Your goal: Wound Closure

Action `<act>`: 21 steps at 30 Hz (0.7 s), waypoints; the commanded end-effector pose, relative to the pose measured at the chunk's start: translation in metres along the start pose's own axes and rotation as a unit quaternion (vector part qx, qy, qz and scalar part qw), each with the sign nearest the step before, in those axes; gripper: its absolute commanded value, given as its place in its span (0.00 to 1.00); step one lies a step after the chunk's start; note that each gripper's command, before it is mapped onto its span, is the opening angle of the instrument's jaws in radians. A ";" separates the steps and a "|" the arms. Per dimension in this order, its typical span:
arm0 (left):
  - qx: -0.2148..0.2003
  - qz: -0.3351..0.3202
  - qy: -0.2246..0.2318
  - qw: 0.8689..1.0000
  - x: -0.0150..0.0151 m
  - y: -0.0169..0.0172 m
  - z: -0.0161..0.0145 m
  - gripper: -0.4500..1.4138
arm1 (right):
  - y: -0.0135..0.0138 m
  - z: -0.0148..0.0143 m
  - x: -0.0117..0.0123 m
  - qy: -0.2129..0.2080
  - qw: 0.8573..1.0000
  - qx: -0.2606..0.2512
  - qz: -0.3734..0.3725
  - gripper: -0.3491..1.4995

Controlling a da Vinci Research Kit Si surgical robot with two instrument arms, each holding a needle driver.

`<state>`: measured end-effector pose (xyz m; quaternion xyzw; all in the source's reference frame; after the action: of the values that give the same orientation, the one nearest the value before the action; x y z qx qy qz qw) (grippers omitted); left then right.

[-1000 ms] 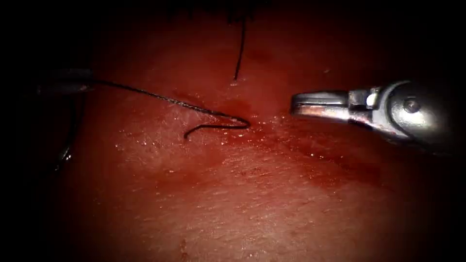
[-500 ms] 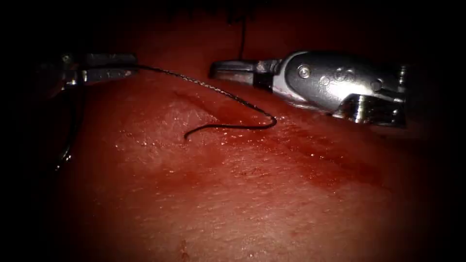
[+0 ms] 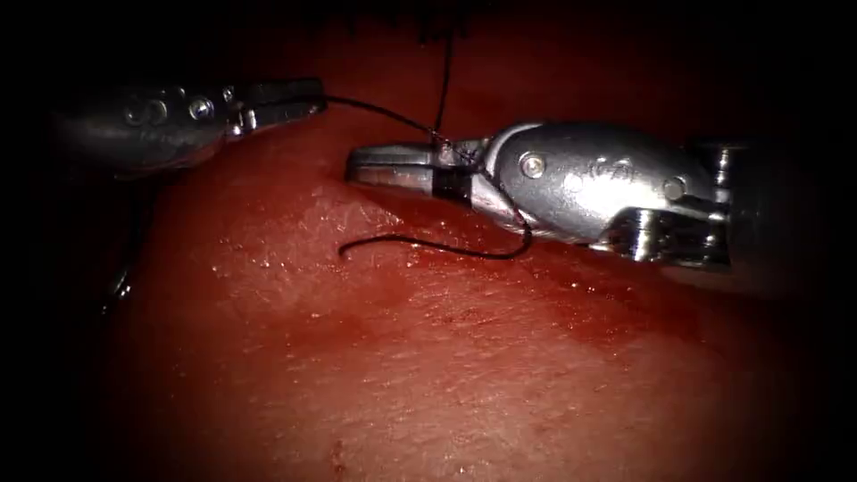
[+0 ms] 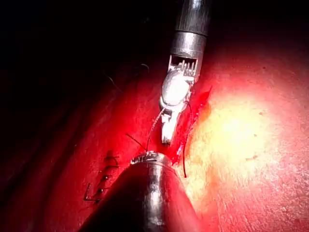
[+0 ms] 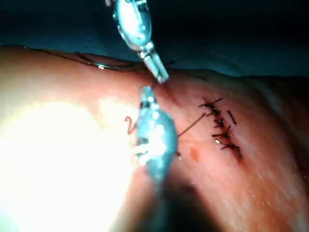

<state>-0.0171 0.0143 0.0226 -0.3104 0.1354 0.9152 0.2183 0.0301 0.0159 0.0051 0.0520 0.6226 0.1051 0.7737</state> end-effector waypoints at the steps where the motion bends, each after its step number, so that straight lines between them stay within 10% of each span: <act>1: 0.003 0.001 0.000 1.000 0.0000 0.0002 0.0009 0.00 | -0.0002 0.0007 0.0000 0.007 1.000 0.003 0.000 0.00; 11: 0.017 -0.007 -0.010 1.000 0.0005 0.0018 0.0025 0.00 | -0.0003 0.0021 0.0006 0.049 0.999 0.010 0.009 0.01; 15: 0.015 -0.010 -0.005 1.000 0.0004 0.0026 0.0028 0.00 | 0.0005 0.0026 0.0008 0.063 0.998 -0.006 0.028 0.40; 21: 0.005 0.003 0.007 1.000 -0.0007 0.0035 0.0023 0.00 | 0.0014 0.0026 0.0007 0.065 0.996 -0.035 0.048 0.56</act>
<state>-0.0188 0.0116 0.0248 -0.3145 0.1416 0.9130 0.2180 0.0321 0.0176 0.0047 0.0476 0.6644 0.1696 0.7263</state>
